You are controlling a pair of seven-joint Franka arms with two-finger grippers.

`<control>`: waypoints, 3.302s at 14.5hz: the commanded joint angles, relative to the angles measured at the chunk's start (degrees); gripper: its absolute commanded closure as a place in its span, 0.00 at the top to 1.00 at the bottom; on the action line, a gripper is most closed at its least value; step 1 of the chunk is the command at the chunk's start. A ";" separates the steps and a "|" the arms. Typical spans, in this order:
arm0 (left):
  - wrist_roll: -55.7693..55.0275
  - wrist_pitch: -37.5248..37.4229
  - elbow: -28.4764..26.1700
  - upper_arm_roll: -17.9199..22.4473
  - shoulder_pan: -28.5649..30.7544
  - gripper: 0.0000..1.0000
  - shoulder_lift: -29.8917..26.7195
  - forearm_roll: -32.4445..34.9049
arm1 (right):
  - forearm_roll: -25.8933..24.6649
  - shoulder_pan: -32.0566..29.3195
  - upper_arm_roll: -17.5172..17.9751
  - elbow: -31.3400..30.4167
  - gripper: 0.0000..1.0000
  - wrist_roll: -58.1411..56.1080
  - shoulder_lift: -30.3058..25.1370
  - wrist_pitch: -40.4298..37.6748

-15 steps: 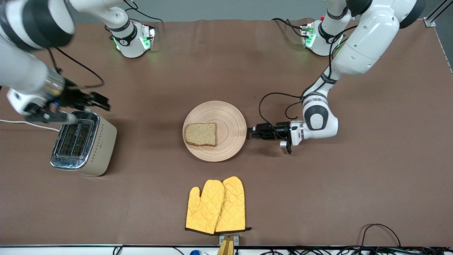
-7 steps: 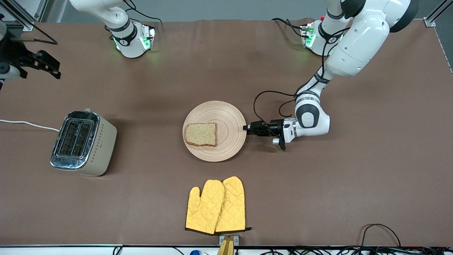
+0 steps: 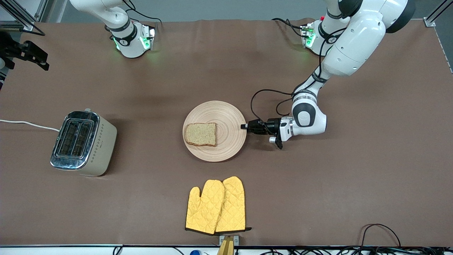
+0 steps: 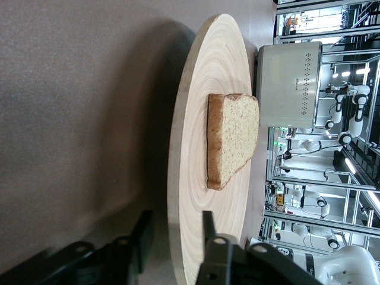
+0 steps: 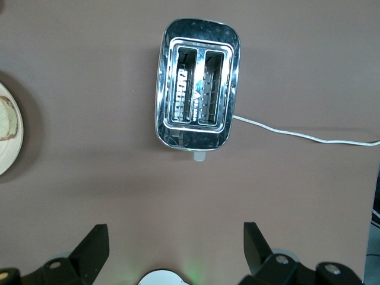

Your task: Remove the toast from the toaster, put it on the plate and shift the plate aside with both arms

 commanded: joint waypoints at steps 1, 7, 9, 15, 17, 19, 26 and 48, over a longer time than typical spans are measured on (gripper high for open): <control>0.61 0.68 0.42 -0.04 -0.31 0.17 0.11 -1.42 | -0.09 -0.12 0.25 1.10 1.00 0.47 1.00 -0.25; -0.18 0.68 1.91 0.05 -0.04 0.01 -0.68 -1.16 | 3.34 -2.22 0.34 8.65 1.00 -0.32 7.85 -0.33; -0.62 0.68 2.79 0.05 0.66 0.01 -1.30 -0.98 | 5.08 -7.55 3.74 10.67 1.00 -0.49 9.69 -0.51; -12.64 0.42 2.88 0.84 6.00 0.00 -9.55 6.28 | 6.59 -18.05 12.56 16.13 1.00 -4.10 13.66 -3.41; -15.20 -1.24 2.97 0.66 11.01 0.00 -11.05 11.74 | 6.59 -18.22 12.73 16.13 1.00 -4.10 13.66 -3.50; -15.83 -6.15 4.10 0.66 16.89 0.00 -11.15 15.44 | 6.50 -17.52 12.65 16.13 1.00 -3.66 13.57 -3.50; -17.41 -18.90 9.29 0.84 35.26 0.01 -6.24 27.83 | 6.24 -16.02 12.65 15.87 1.00 -3.66 13.48 -5.25; -15.13 -22.44 16.60 1.45 50.58 0.77 4.94 39.72 | 5.45 -13.56 12.38 16.04 1.00 -3.57 13.22 -6.22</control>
